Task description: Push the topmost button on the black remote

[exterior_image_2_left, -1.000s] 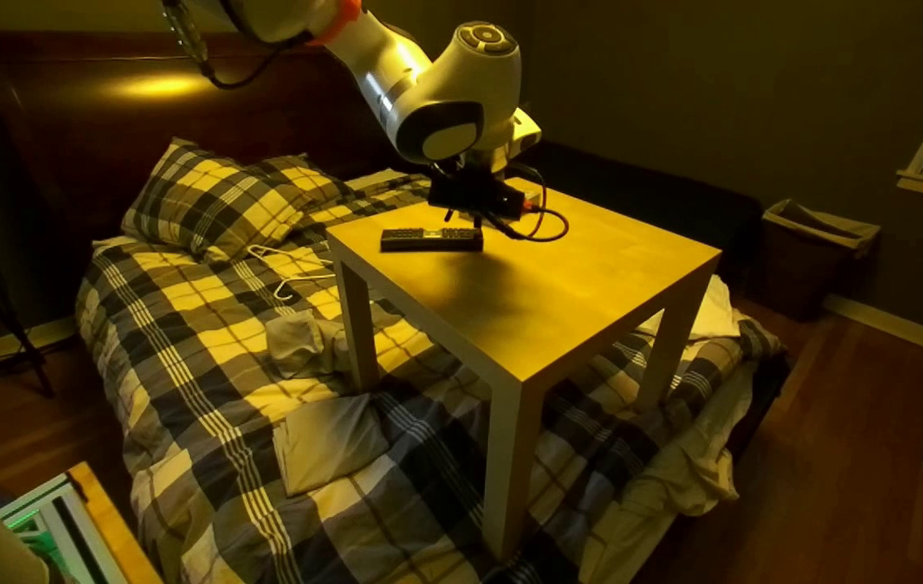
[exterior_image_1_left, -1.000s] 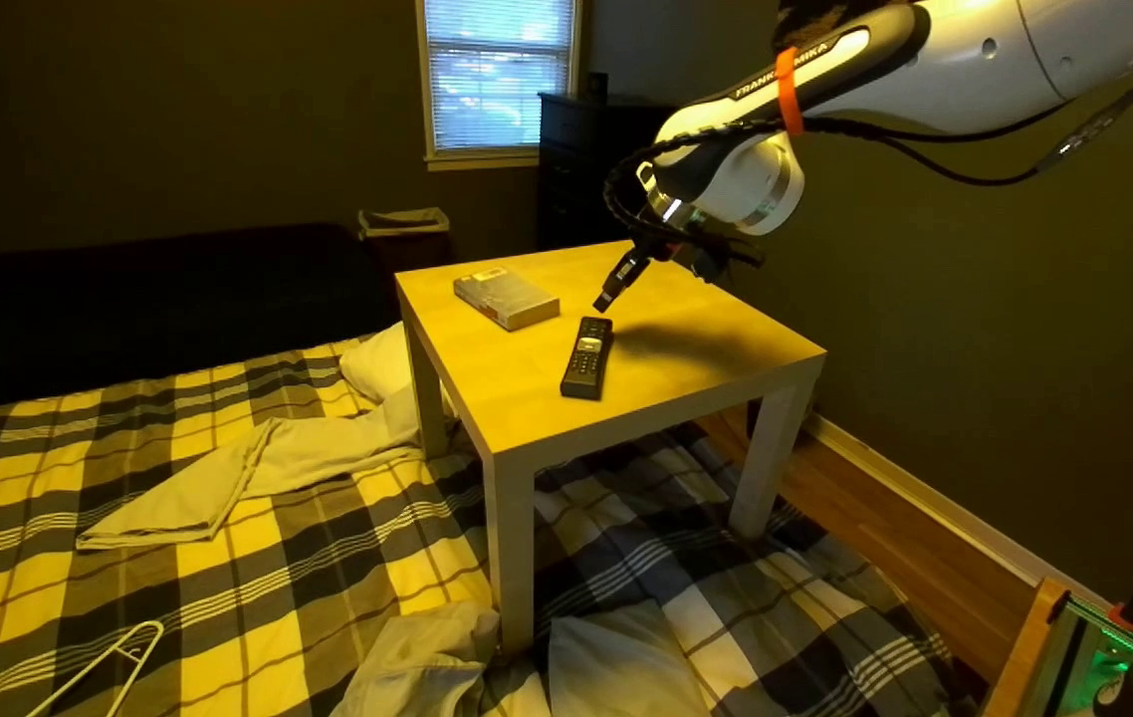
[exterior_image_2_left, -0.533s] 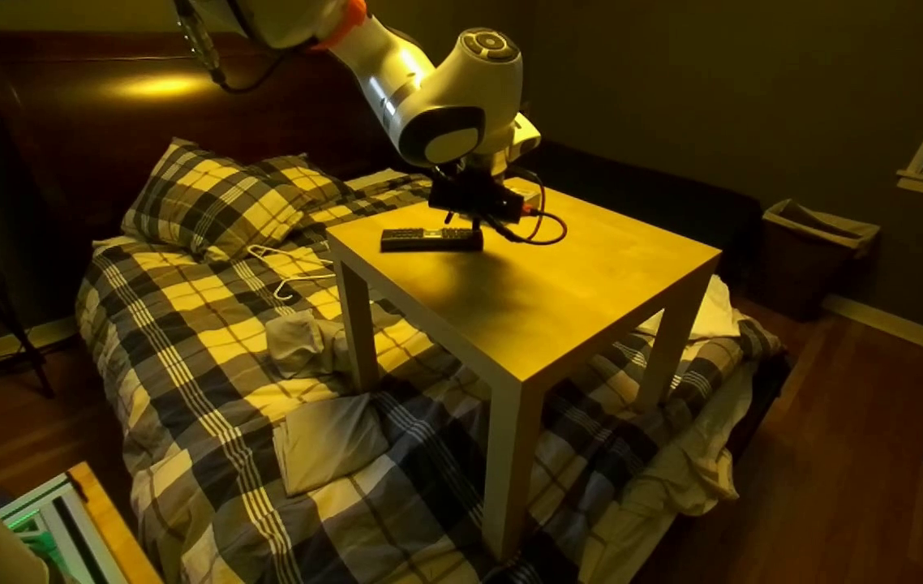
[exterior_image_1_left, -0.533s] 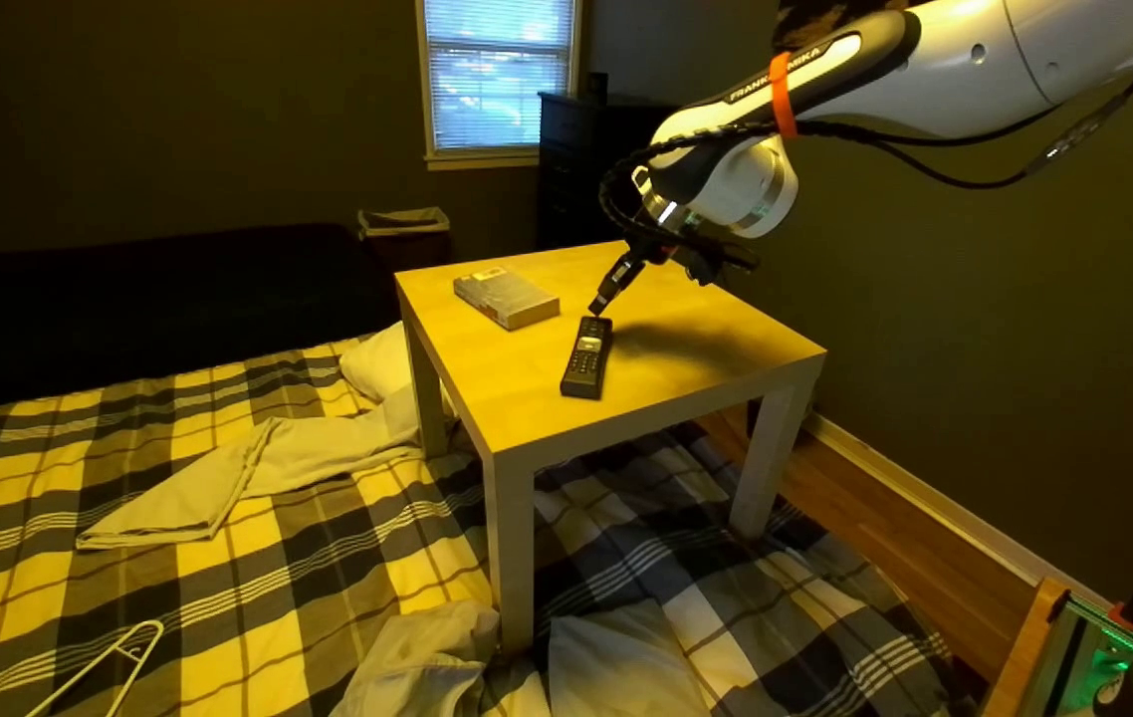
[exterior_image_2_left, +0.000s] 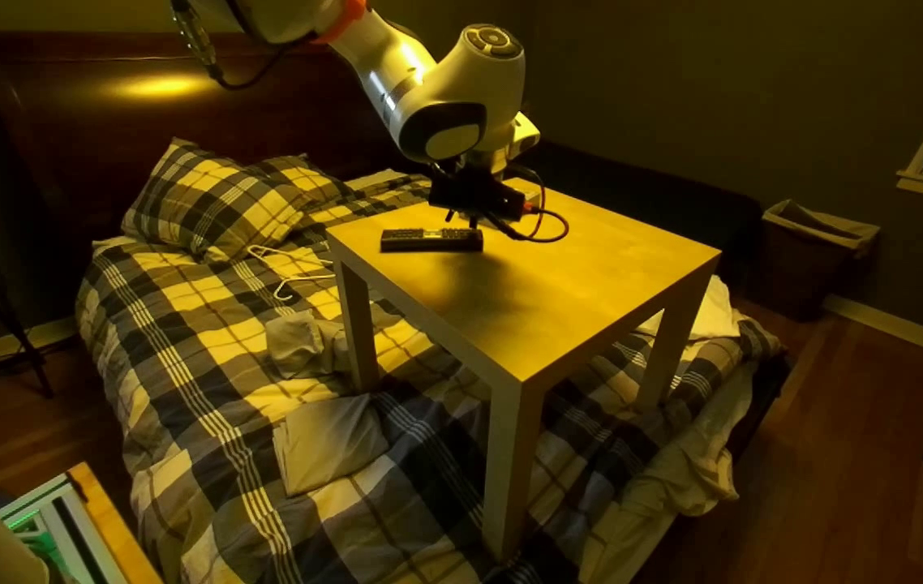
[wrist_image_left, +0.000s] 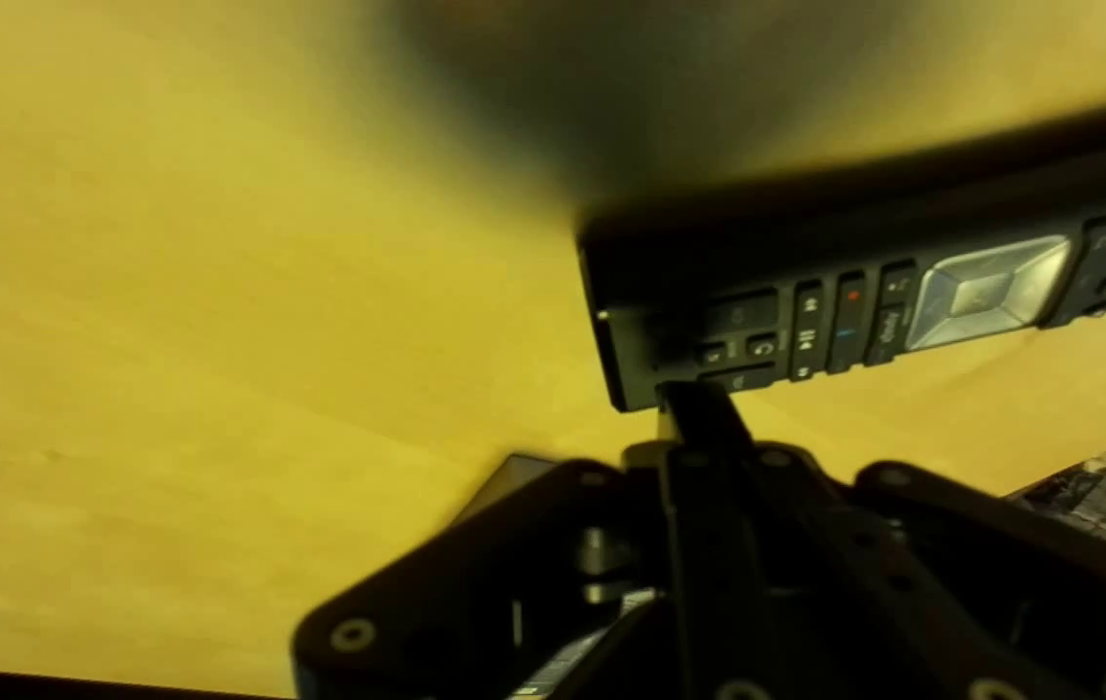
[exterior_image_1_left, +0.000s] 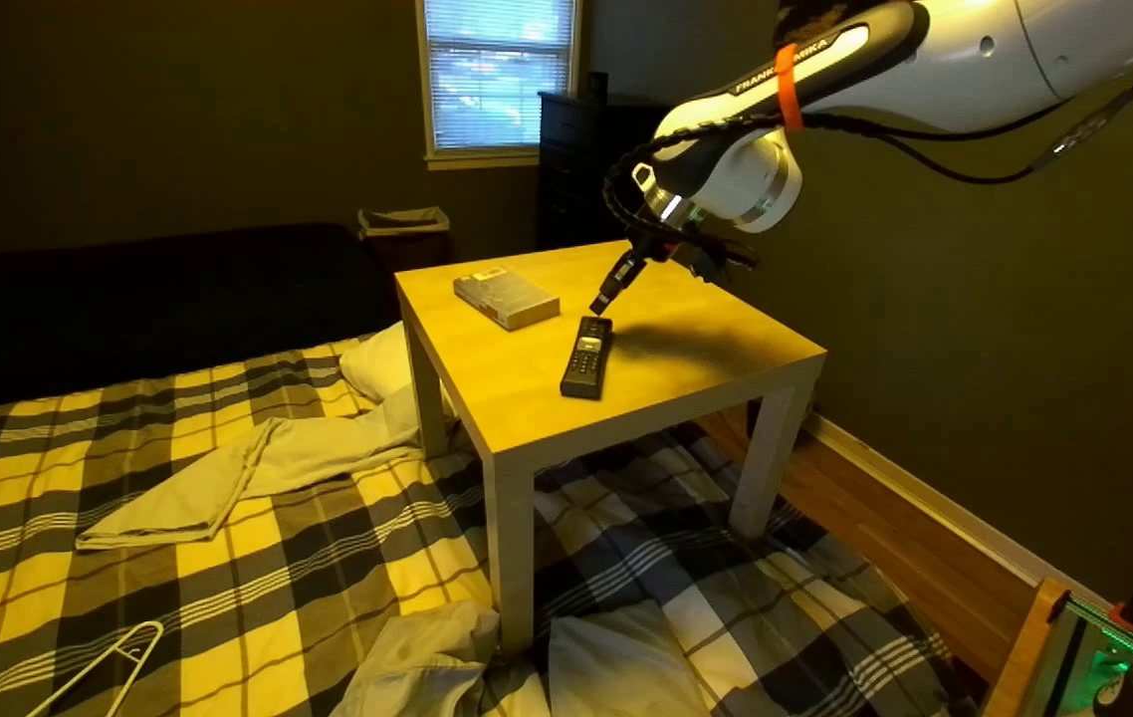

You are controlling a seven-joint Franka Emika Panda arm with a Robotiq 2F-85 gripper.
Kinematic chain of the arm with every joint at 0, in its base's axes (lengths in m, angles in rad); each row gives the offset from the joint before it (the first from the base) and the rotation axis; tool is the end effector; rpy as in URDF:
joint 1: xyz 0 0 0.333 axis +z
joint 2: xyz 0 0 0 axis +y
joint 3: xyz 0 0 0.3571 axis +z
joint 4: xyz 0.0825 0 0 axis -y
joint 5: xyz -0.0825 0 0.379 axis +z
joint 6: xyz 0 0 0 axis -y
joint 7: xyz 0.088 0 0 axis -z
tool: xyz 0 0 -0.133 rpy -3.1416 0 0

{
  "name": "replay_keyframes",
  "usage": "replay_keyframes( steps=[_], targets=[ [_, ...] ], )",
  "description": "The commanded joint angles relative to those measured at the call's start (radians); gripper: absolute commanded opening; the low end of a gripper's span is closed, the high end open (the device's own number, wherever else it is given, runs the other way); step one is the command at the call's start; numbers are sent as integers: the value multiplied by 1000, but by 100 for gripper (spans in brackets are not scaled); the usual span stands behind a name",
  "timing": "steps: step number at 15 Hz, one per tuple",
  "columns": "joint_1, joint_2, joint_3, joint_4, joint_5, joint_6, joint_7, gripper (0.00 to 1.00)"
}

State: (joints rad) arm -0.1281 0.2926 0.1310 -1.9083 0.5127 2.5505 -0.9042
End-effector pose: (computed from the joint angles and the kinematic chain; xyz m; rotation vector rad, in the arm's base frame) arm 0.6650 -0.0038 0.4013 -2.7613 -0.7273 -0.6912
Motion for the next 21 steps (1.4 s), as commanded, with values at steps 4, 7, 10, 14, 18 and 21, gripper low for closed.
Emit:
replay_keyframes(
  steps=[4,7,10,14,18,21],
  targets=[
    [-38,-21,7,-5,28,-81,-86,0],
    [-36,-12,9,-3,34,-87,-101,0],
    [-33,-6,11,-1,39,-99,-112,0],
    [-36,-3,22,3,71,-85,-147,0],
    [-30,3,15,4,76,-76,-167,0],
    [-29,10,12,9,75,-66,-175,0]
  ],
)
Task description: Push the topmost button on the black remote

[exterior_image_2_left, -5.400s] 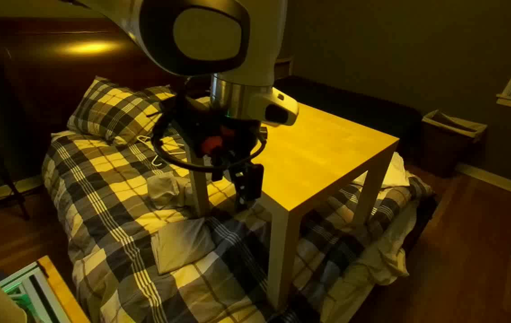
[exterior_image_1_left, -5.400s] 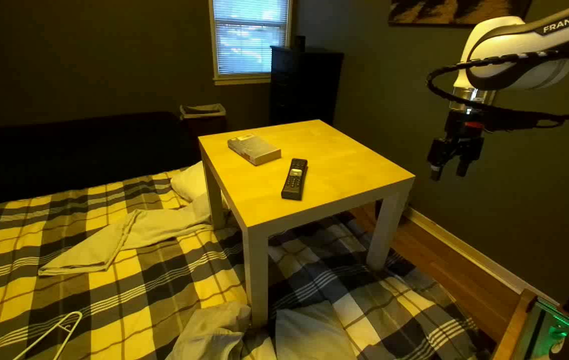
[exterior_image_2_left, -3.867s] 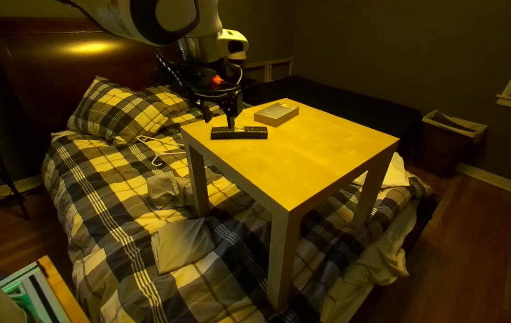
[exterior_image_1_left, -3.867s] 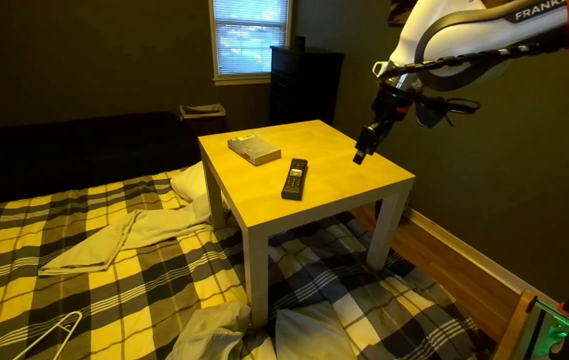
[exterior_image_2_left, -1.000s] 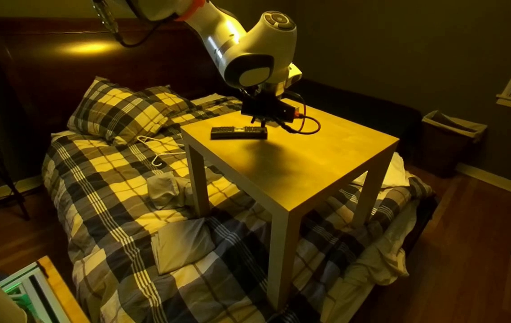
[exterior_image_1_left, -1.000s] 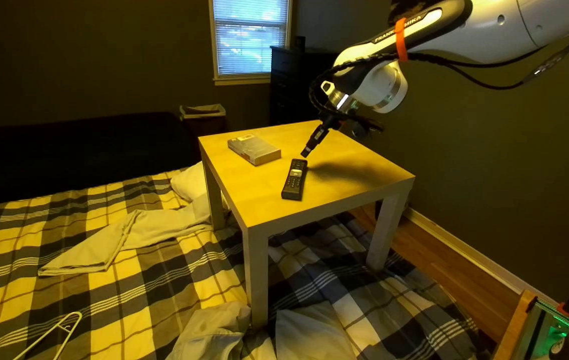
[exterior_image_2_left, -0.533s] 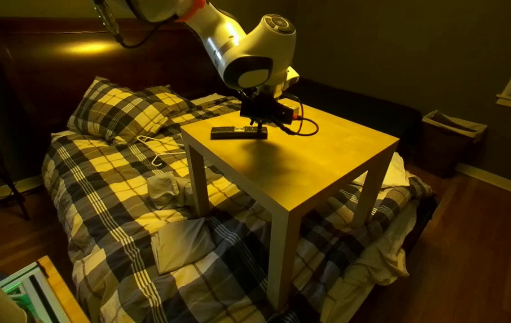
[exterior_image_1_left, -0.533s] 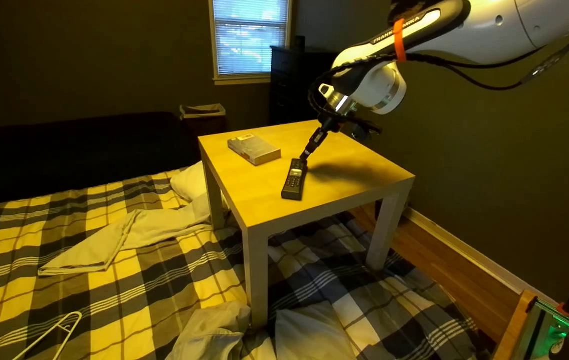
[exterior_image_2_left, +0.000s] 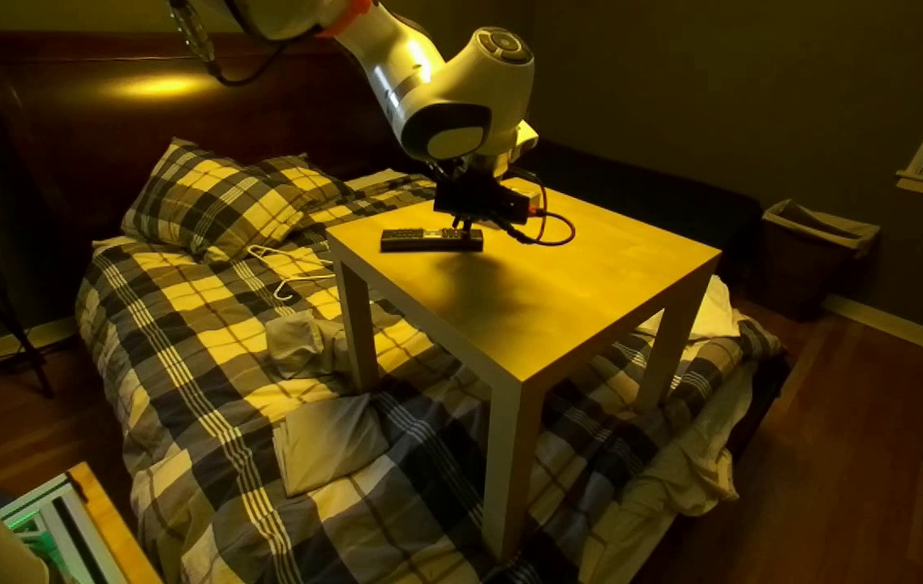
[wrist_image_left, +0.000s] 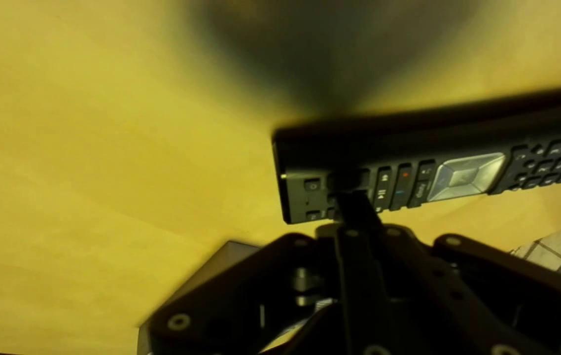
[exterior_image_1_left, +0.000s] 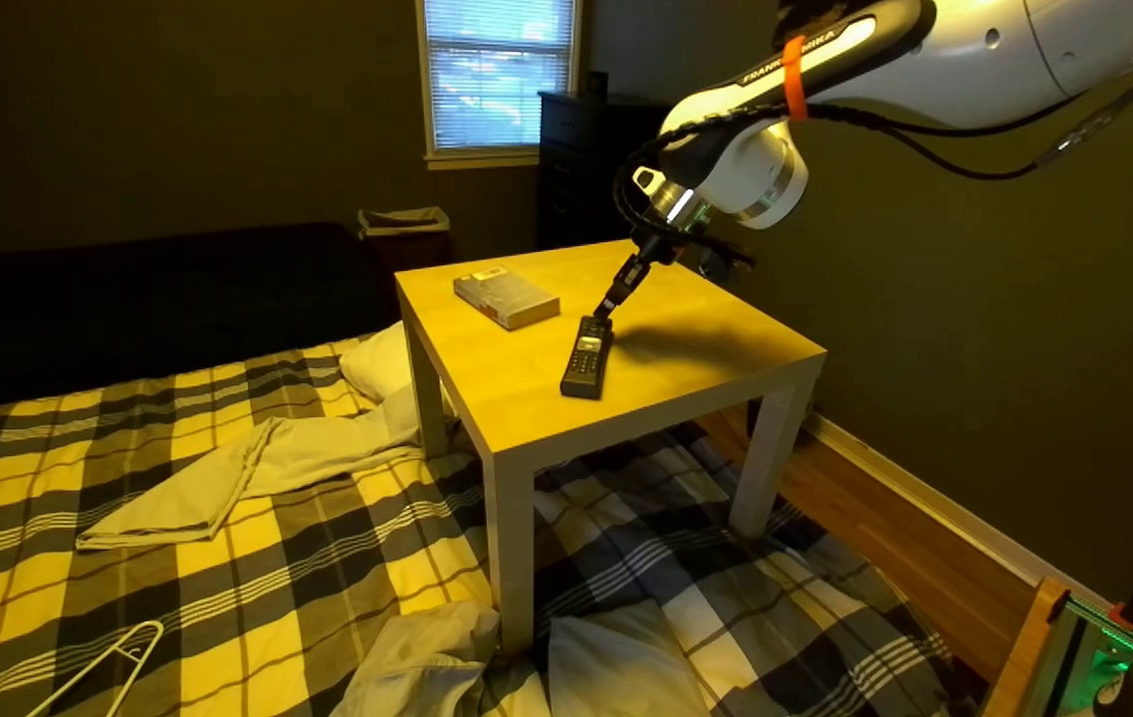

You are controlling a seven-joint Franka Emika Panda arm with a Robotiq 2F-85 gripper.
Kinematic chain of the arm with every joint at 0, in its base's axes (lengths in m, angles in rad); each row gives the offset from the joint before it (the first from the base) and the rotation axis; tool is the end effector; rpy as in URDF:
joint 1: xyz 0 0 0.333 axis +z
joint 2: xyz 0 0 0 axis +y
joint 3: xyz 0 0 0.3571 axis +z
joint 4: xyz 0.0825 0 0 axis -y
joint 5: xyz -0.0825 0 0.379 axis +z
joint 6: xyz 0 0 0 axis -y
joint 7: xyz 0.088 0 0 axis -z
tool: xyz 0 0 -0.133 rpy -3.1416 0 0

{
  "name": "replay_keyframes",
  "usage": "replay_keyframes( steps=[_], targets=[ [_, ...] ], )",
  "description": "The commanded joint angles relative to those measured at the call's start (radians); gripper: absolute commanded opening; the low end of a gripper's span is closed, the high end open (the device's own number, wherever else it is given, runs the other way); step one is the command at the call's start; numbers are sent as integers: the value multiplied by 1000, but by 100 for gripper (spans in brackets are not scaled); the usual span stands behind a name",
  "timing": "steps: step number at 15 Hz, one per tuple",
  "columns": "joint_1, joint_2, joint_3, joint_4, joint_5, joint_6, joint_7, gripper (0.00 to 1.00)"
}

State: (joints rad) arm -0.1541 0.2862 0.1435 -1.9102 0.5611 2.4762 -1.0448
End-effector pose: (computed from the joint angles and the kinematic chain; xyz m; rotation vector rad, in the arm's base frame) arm 0.6578 -0.0065 0.3974 -2.6851 -0.8658 -0.6543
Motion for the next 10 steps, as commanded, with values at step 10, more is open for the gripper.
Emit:
replay_keyframes(
  steps=[10],
  targets=[
    [-9,38,3,24,30,35,-55,0]
  ],
)
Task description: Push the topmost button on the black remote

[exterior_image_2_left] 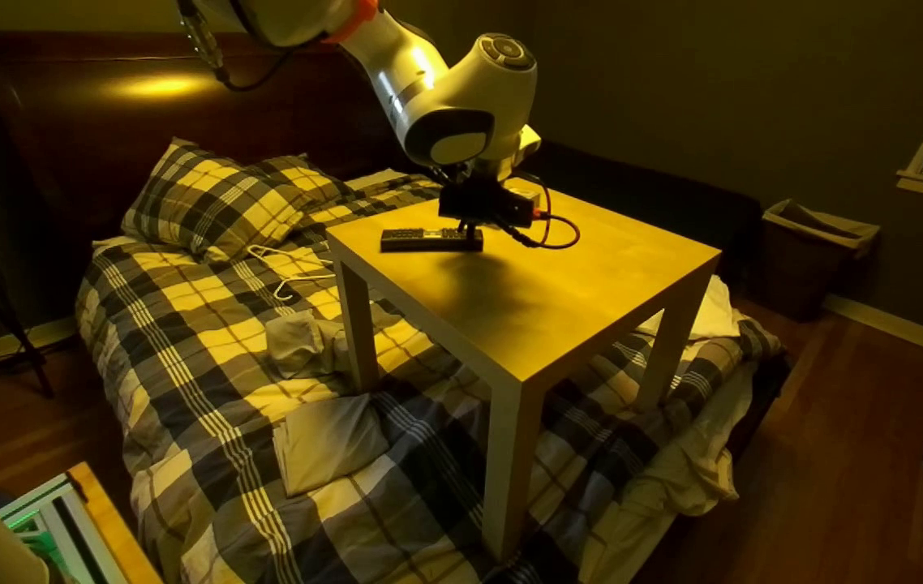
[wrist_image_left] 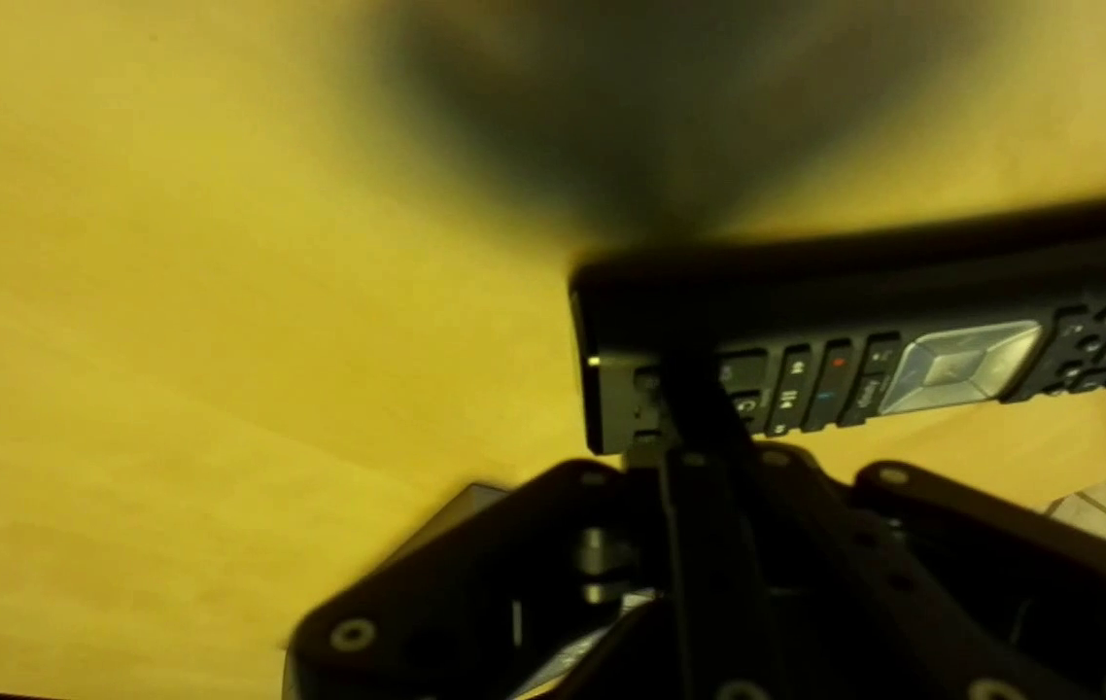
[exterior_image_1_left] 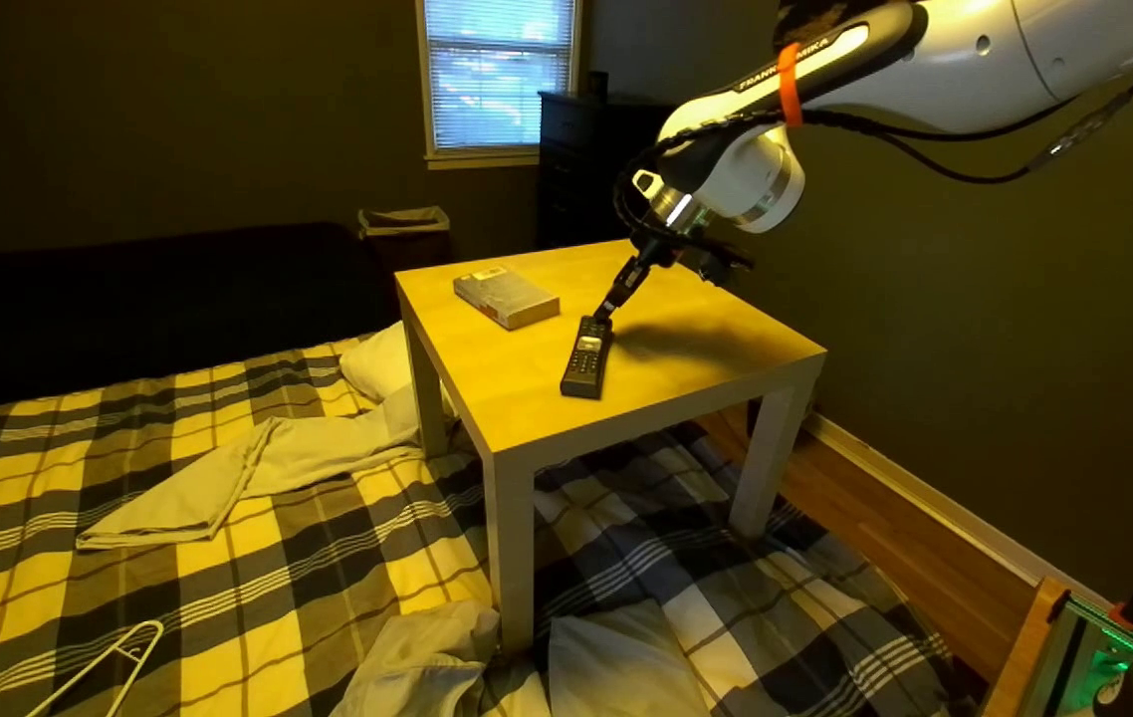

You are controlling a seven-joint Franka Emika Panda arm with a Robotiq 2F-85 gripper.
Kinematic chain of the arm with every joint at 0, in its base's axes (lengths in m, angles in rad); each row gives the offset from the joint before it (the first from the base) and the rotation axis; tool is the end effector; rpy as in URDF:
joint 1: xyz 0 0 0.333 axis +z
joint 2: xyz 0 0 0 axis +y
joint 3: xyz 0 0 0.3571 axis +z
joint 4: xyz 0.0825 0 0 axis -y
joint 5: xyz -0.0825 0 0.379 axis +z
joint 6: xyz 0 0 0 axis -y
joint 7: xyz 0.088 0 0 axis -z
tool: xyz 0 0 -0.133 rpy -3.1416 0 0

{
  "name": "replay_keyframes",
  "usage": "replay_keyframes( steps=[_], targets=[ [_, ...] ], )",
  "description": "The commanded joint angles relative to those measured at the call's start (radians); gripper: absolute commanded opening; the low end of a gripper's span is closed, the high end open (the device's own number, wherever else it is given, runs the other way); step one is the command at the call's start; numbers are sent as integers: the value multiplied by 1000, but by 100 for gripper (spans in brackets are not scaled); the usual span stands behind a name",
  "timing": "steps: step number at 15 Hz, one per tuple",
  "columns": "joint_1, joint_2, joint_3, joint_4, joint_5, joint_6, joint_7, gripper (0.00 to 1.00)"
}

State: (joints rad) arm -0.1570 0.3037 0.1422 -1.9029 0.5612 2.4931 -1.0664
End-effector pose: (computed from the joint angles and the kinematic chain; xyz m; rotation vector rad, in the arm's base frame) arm 0.6621 -0.0111 0.3910 -2.6895 -0.8829 -0.6662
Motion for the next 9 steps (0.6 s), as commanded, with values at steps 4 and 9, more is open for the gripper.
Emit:
replay_keyframes(
  steps=[4,9],
  targets=[
    [-9,28,6,29,35,19,-35,0],
    [-7,34,0,30,17,19,-32,0]
  ],
)
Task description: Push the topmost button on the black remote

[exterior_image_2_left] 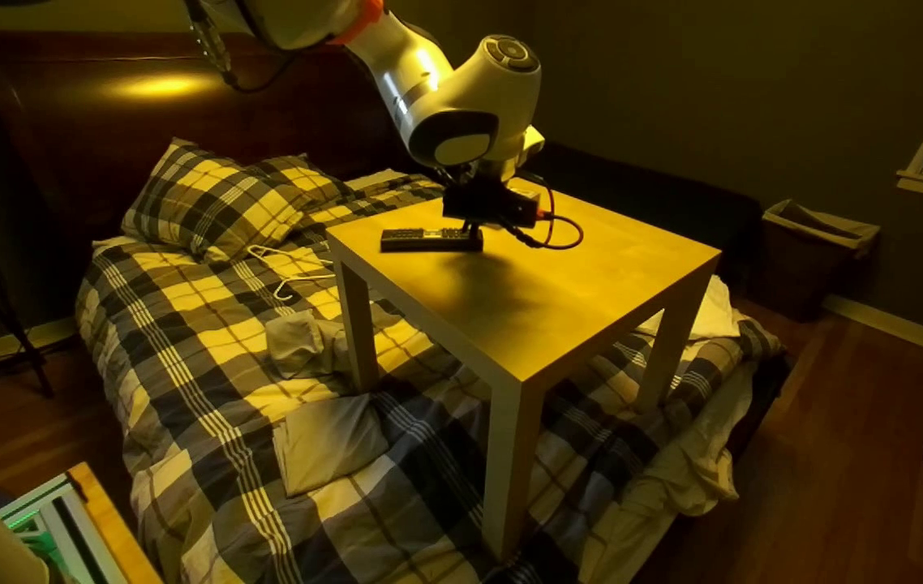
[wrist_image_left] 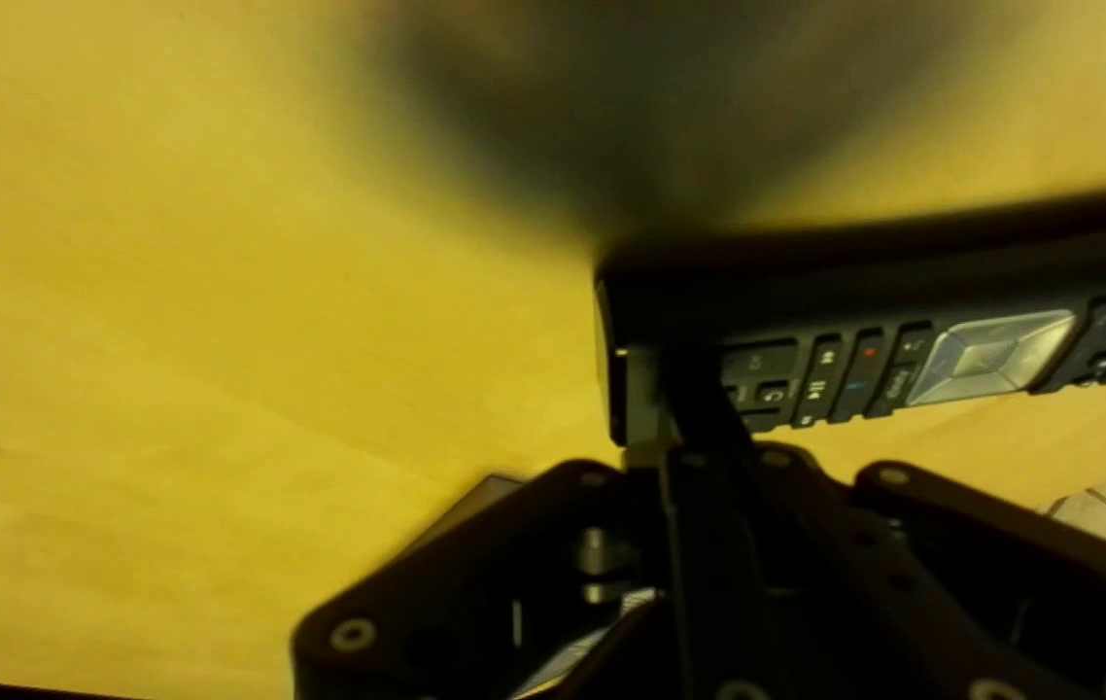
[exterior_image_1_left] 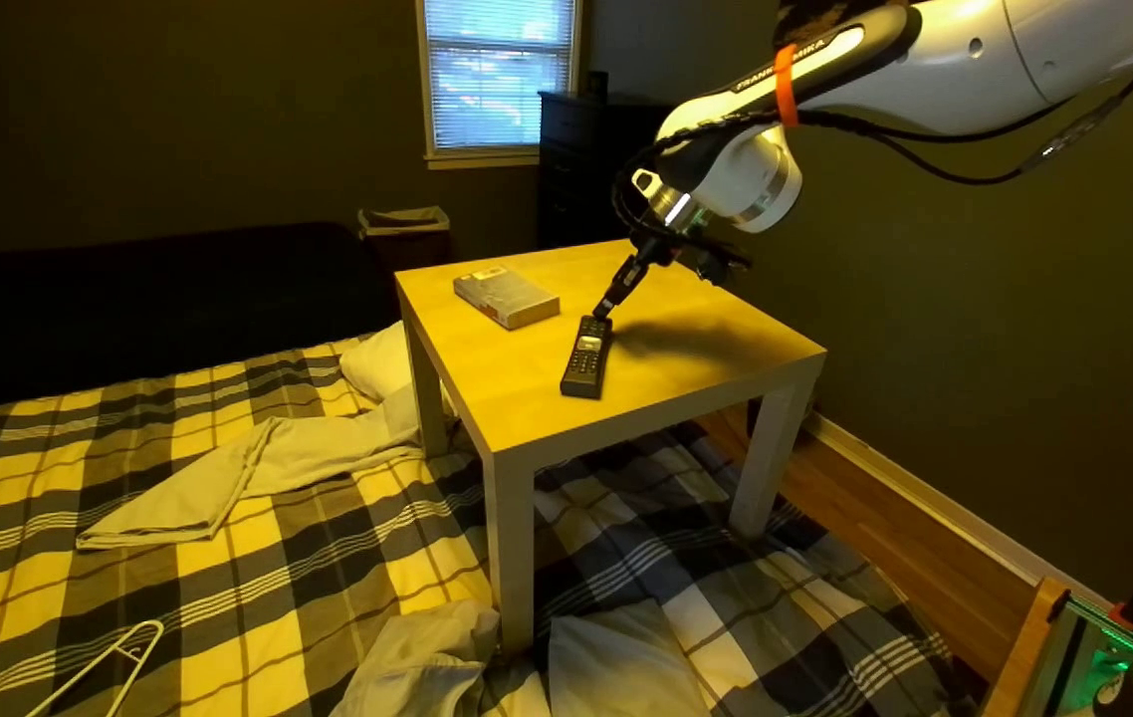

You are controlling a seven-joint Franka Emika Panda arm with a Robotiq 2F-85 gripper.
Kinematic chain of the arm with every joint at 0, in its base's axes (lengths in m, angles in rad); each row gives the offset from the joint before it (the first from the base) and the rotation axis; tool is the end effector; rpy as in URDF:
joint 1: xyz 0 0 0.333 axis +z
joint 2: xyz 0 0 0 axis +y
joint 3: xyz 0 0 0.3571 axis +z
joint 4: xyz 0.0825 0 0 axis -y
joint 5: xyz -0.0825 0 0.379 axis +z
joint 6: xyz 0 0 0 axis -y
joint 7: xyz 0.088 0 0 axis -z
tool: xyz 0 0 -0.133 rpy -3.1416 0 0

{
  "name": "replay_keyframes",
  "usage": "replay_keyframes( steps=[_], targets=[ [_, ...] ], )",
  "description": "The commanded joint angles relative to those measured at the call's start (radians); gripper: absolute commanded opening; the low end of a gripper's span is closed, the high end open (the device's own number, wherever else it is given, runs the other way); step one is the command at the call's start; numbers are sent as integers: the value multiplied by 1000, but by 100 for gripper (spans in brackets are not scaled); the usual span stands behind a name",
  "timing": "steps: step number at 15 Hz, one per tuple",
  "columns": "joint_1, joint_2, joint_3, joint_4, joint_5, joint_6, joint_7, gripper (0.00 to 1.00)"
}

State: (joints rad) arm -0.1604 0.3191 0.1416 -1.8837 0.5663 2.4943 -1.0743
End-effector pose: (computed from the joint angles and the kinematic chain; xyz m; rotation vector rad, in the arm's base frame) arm 0.6680 -0.0144 0.3902 -2.6872 -0.8812 -0.6780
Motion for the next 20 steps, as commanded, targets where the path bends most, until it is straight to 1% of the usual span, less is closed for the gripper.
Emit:
replay_keyframes(
  steps=[1,7,10,14,20],
  targets=[
    [-3,21,0,11,10,22,-27,0],
    [-2,29,-7,7,-1,18,-9,0],
    [-5,42,-17,-2,-8,-11,17,0],
    [-22,70,-22,2,11,-68,58,0],
    [-34,99,-42,26,35,-92,96,0]
  ],
)
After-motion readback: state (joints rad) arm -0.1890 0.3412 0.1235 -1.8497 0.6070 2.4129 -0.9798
